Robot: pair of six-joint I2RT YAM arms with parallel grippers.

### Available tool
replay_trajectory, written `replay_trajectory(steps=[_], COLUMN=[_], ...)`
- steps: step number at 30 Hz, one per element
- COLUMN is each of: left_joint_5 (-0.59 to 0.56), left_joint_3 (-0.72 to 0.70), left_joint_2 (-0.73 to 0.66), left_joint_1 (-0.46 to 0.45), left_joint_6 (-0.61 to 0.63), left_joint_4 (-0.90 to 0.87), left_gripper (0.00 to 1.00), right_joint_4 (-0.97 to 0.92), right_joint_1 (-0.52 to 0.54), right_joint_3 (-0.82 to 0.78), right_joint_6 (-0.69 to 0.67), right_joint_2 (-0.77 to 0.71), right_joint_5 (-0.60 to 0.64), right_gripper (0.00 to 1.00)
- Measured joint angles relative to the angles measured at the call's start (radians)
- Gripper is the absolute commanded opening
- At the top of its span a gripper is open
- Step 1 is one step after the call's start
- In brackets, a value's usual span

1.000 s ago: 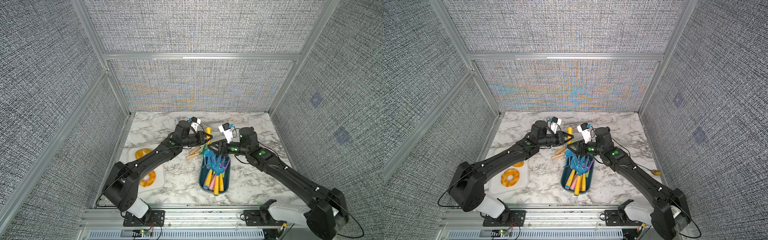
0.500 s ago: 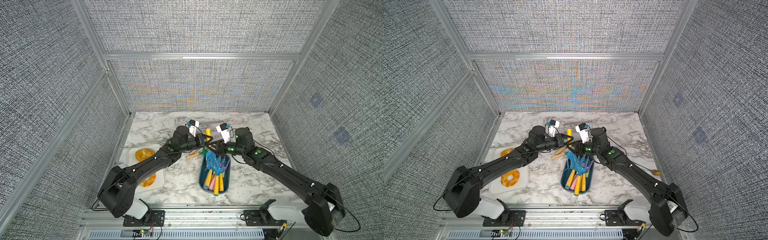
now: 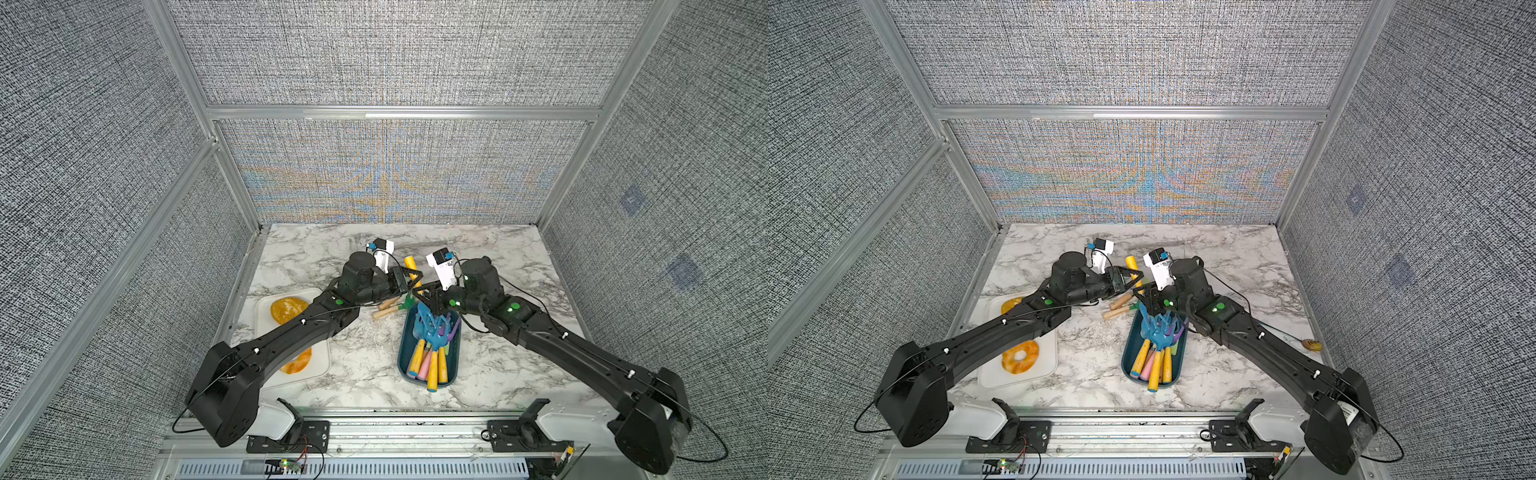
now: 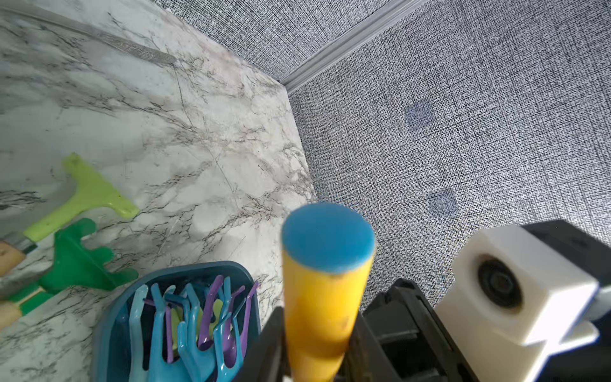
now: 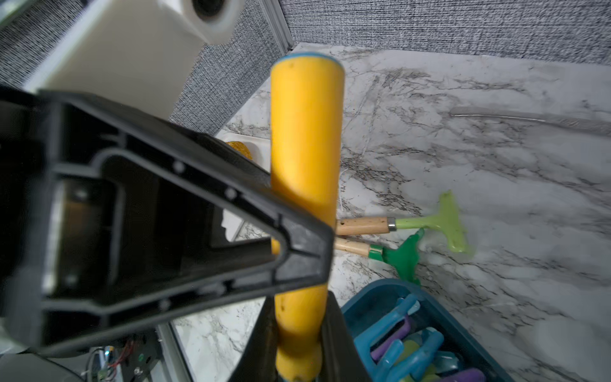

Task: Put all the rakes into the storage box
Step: Pick up the rake at the center of the board.

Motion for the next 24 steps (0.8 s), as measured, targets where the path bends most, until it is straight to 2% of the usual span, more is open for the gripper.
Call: replay_trajectory(steps=[1,3,9,11,13,19,23,24], left_joint_5=[0.0,0.0,0.0,-0.012,-0.017,-0.018,-0.02,-0.02], left_joint_3=[0.016,0.051,0.146,0.189,0.211,0.322,0.367,0.379], left_joint_2=[-0.011,-0.034,-0.085,-0.126,-0.146,-0.152,-0.171,-0.182], left_joint_1=[0.003,0.014,0.065,0.1,0.114,0.164,0.166,0.169], left_joint_6=[0.009,0.032,0.129,0.194,0.23,0.365,0.449,0.48], left_joint_4=[-0.048,-0.139,-0.433,-0.586,-0.649,-0.922,-1.051,-1.094], left_gripper=[0.96,0.99,0.99,0.99,0.99,0.99,0.99,0.99], right_joint_4=[-0.013,-0.04,-0.088,-0.107,-0.113,-0.127,-0.127,-0.131], right_joint_1=[0.0,-0.002,0.024,0.051,0.066,0.171,0.208,0.21], right_joint_3=[0.004,0.014,0.03,0.048,0.057,0.071,0.08,0.09], right_joint_6=[-0.019,-0.062,-0.194,-0.264,-0.298,-0.503,-0.67,-0.747], right_joint_2=[-0.002,-0.008,-0.028,-0.026,-0.021,0.032,0.086,0.104], right_joint_5=[0.022,0.058,0.158,0.224,0.251,0.441,0.54,0.554], right_gripper=[0.0,0.0,0.0,0.0,0.0,0.0,0.0,0.0])
